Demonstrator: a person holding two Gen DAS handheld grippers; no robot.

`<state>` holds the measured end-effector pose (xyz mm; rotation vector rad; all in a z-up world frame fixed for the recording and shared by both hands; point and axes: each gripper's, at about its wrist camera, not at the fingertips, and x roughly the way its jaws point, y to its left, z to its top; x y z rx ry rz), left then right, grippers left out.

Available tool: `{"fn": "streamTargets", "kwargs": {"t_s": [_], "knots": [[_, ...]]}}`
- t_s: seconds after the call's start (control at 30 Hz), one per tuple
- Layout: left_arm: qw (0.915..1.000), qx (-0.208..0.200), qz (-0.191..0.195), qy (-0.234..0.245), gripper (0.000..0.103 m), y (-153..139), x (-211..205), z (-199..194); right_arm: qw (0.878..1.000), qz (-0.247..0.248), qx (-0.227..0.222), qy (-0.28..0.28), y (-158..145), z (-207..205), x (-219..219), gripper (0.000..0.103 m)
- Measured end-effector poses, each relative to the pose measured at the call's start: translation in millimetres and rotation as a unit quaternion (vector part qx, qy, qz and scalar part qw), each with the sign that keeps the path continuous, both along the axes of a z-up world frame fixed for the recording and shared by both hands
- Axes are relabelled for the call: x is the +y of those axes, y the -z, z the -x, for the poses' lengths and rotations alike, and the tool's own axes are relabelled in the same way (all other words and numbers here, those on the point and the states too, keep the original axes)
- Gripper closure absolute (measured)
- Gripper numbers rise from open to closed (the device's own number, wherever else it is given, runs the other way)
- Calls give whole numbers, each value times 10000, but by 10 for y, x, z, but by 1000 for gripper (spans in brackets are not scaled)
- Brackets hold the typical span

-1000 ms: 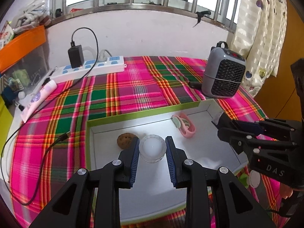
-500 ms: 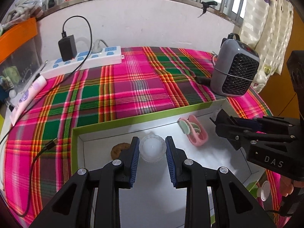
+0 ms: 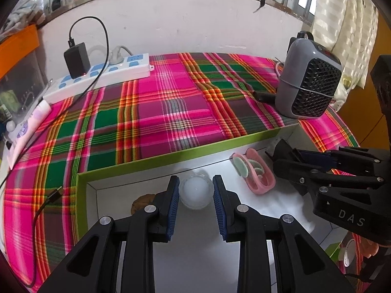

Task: Organize objects
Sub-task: 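Carry the white lid in the left tool and black object in the right tool over the box, then open the left tool to drop the white lid while the right tool releases the black object in the box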

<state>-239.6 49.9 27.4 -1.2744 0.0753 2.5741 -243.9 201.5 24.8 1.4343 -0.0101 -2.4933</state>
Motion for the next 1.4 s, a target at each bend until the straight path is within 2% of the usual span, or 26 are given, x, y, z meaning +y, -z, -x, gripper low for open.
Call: {"fn": "streamTargets", "kwargs": {"t_s": [0.3,0.97,1.4], "knots": [[9998,-101,149,9,77,29,22,45,10000,-19,10,-47,14,19,-23,75],[9997,-147,171,2,76,40,17,62,10000,-45,53,-63,16,18,-33,74],[9998,-174,131,8,65,37,29,59,9999,-82,92,-78,-10,12,-37,74]]}}
